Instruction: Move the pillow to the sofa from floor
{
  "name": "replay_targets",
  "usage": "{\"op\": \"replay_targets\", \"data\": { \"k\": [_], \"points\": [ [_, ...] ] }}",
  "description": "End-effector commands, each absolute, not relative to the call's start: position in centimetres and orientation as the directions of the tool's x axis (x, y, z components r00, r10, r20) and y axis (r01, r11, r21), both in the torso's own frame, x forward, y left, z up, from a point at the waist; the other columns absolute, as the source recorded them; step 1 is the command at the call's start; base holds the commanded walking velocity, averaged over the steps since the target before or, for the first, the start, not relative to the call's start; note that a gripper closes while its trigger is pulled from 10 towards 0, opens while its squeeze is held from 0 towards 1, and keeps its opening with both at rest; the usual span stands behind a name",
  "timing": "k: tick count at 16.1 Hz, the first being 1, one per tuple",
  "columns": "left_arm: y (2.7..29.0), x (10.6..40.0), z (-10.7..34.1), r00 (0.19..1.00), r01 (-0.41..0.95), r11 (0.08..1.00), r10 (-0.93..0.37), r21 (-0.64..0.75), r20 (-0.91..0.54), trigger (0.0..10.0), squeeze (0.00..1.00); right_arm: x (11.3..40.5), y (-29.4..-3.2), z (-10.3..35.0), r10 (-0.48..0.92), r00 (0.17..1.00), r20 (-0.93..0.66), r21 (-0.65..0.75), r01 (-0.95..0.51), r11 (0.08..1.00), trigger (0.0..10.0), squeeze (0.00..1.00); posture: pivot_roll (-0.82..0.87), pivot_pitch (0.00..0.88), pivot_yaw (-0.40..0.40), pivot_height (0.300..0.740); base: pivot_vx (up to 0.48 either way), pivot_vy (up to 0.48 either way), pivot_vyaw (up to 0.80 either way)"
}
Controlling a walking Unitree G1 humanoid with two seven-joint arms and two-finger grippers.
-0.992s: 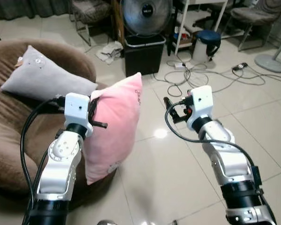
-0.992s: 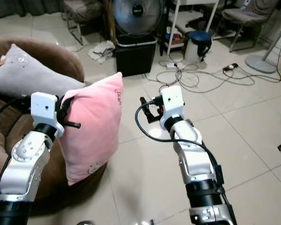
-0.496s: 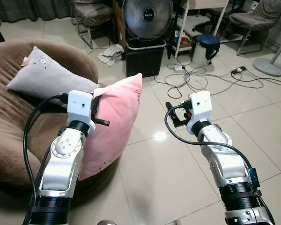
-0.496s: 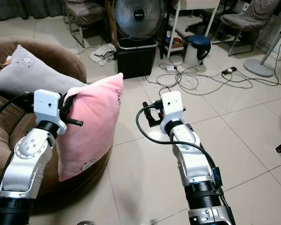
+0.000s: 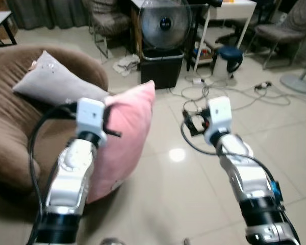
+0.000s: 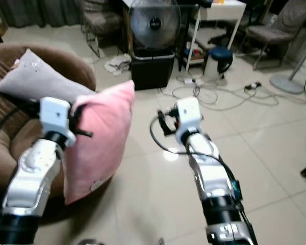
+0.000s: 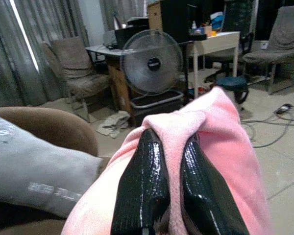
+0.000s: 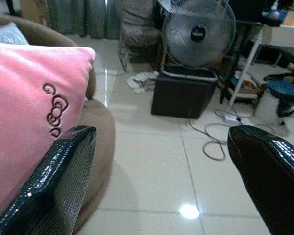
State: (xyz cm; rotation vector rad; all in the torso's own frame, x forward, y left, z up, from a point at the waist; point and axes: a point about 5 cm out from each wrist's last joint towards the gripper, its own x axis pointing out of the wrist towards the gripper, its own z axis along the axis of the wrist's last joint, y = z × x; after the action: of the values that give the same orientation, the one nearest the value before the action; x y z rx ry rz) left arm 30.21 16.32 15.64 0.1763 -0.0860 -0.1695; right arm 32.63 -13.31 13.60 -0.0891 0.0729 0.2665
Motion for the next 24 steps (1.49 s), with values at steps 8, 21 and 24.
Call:
{"op": "replay_targets", "data": {
  "k": [8,21,24],
  "points": [
    [16.1,30.5,16.5,0.975,0.164,0.969,-0.187,0.182,0.116,10.0,0.00,32.1,-13.6,13.2,0.252,0.962,-0.101,-0.080,-0.260,0.962,10.0,0.00,0.13,0.000,-0.020,0.740,0.000,-0.325,0.00],
    [16.6,30.3,16.2,0.975,0.145,0.971,-0.173,0.189,0.136,10.0,0.00,32.0,-14.0,12.4,0.238,0.962,-0.136,-0.092,-0.251,0.964,10.0,0.00,0.13,0.000,-0.034,0.740,0.149,0.000,-0.29],
    [16.8,30.2,16.1,0.977,0.143,0.971,-0.170,0.190,0.132,10.0,0.00,32.0,-14.1,12.4,0.233,0.963,-0.138,-0.093,-0.247,0.965,10.0,0.00,0.13,0.000,-0.034,0.740,0.406,0.000,0.00]
  ]
}}
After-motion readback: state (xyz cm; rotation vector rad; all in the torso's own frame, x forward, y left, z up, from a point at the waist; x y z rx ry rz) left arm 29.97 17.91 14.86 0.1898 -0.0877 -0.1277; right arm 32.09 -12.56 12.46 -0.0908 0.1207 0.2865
